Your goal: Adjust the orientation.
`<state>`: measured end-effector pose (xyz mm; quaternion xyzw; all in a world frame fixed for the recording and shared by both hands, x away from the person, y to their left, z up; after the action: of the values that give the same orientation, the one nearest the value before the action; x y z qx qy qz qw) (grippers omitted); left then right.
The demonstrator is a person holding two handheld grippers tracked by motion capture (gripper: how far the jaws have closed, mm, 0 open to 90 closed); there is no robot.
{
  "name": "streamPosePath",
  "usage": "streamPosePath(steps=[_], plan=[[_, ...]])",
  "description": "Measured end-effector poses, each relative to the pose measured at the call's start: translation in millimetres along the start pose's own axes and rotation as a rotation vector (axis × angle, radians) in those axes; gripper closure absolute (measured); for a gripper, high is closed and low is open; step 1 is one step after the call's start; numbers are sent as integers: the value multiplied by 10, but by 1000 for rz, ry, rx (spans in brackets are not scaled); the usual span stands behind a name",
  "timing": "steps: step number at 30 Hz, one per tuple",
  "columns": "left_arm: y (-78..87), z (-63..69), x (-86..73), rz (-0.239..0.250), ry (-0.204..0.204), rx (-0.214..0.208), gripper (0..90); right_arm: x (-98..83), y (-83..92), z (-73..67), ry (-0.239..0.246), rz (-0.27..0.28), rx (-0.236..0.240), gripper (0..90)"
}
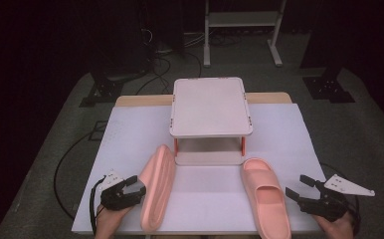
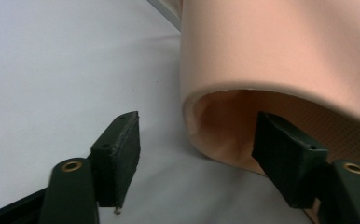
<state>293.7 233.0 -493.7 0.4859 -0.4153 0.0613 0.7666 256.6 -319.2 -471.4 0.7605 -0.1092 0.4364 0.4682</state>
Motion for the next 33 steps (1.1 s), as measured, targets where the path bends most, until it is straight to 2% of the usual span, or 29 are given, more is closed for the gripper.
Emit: streamPosePath(steps=[3, 9, 23, 33], plan=[[-24, 19, 23, 0, 10, -24, 382, 0, -1, -9, 2, -2, 3, 198], [-71, 96, 73, -2, 3, -42, 378, 24, 9, -26, 8, 3, 9, 198], [-62, 180, 122, 9, -17, -35, 367, 32, 46, -43, 18, 7, 8, 198], [-87, 260, 225, 34, -43, -38, 379, 25, 56, -55, 16, 4, 13, 198]])
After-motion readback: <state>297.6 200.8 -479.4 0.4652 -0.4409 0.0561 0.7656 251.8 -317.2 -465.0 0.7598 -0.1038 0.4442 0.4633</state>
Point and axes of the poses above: each handheld gripper's, and its own axes: y roughly backward along the jaws, x roughly out of its top, z roughly to its right, the point moved 4 cm from there along -y, roughly forward along the jaws, and after that the axes turned 15 degrees about -z, right-handed, at the moved point
